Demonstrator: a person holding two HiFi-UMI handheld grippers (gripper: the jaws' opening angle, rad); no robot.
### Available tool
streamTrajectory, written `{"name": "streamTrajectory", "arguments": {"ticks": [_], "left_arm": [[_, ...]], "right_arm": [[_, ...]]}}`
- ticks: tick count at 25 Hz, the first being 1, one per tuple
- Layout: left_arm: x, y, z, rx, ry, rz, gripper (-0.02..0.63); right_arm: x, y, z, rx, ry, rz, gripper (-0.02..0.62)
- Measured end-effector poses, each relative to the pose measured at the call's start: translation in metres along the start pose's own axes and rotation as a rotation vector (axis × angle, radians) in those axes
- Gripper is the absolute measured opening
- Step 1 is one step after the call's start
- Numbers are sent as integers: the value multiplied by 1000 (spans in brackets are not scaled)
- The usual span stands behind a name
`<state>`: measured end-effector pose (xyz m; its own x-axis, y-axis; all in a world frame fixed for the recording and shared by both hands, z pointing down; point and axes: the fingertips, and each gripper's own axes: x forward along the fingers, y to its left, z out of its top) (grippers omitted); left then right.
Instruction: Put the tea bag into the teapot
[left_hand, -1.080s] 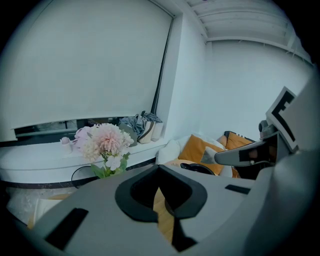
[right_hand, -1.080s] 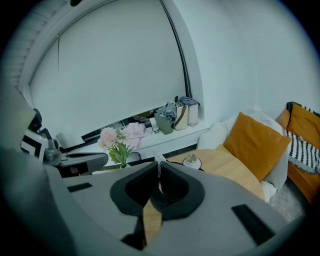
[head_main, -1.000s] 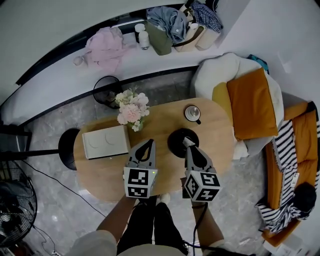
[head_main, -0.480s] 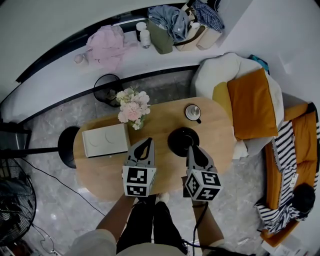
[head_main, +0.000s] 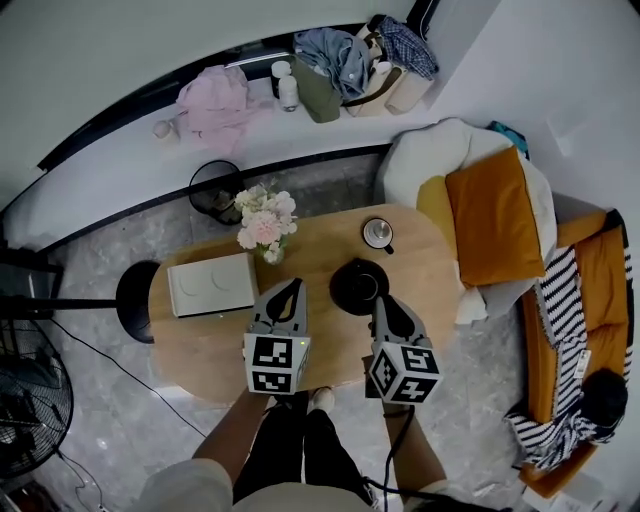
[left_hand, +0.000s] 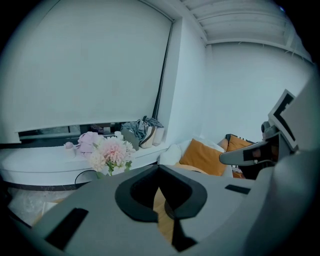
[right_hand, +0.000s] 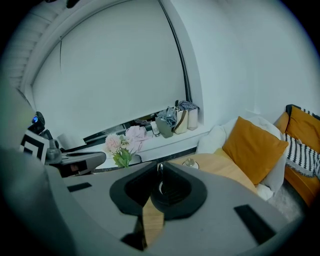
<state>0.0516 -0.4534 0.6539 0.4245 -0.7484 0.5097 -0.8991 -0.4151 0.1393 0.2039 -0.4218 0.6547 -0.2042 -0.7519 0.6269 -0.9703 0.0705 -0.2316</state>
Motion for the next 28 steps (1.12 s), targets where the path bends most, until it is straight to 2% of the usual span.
{"name": "streamTrajectory", "arguments": {"ticks": [14, 20, 25, 28], "left_arm": [[-64, -35, 55, 27, -90, -8, 5], [-96, -58, 80, 31, -134, -20, 5], [-122, -69, 103, 20, -169, -10, 5], [-137, -72, 122, 40, -204, -12, 5]], "right_arm": [[-80, -10, 43, -10, -101, -33, 37], [-122, -6, 62, -29, -149, -12, 35], [-156, -9, 79, -71, -187, 2, 35], [-172, -9, 92, -118, -217, 4, 35]]}}
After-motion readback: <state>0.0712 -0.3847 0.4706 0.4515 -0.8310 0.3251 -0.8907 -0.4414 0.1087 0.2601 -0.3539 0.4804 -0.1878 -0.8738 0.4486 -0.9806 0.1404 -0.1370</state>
